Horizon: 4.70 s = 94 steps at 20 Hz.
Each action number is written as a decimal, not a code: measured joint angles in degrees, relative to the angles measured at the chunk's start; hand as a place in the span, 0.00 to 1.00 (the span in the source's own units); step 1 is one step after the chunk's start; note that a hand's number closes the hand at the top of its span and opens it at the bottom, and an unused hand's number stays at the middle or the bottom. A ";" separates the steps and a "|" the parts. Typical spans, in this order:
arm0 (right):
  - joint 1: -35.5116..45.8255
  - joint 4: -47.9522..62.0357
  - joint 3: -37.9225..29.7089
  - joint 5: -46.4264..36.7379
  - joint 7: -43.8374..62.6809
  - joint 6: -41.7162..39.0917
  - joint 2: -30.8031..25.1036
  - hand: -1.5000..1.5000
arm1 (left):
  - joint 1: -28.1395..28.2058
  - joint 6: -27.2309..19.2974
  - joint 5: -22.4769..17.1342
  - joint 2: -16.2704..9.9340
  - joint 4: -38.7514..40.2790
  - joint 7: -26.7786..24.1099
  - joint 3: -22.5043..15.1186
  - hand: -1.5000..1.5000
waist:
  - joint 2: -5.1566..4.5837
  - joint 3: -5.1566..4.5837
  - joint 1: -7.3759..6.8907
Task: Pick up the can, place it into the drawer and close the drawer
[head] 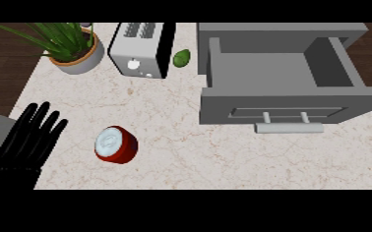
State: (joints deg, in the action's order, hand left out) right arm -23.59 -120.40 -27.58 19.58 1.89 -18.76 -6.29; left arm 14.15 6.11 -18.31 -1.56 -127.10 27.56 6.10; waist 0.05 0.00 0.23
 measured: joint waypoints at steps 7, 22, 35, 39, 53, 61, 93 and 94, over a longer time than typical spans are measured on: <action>-0.92 -2.44 -2.08 1.62 2.31 -1.97 0.85 0.00 | -2.48 -3.09 6.20 1.15 7.88 -5.15 -4.57 0.00 | -0.02 0.01 0.04; -0.04 -3.95 -6.92 3.94 5.10 -5.72 2.53 0.00 | -0.96 -3.31 10.38 1.41 26.21 -22.98 -4.21 0.00 | -0.01 -0.01 -0.06; -0.19 -3.80 -12.43 7.86 6.89 -10.10 2.21 0.00 | -5.38 -0.76 10.16 -0.83 45.49 -35.27 1.55 0.00 | -0.03 -0.01 0.04; 0.89 -4.43 -13.16 8.62 8.78 -9.83 1.97 0.00 | -6.10 0.89 10.01 -1.11 51.19 -39.00 2.04 0.00 | -0.04 -0.02 0.01; 0.85 -5.90 -16.27 10.70 10.84 -12.96 4.17 0.00 | -14.52 2.87 8.93 -1.05 69.62 -47.77 4.06 0.00 | -0.03 -0.02 0.10; 0.31 -6.33 -16.04 10.39 11.23 -13.62 5.12 0.00 | -19.22 6.36 4.92 -1.56 75.39 -48.25 5.49 1.00 | -0.02 -0.01 0.15; -1.60 -11.72 -14.69 13.47 14.47 -9.36 5.54 0.00 | -33.51 -9.85 0.70 0.68 52.25 -32.65 -2.78 1.00 | 0.05 0.01 0.09; -1.76 -11.74 -14.56 13.45 14.32 -9.23 5.70 0.00 | -34.05 -10.59 1.00 0.59 51.23 -31.65 -3.02 1.00 | 0.05 0.01 0.10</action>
State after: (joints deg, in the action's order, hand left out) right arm -25.36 -132.13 -42.14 33.03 16.21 -27.99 -0.59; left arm -19.91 -4.48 -17.30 -0.96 -75.87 -4.08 3.08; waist 0.10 0.00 0.33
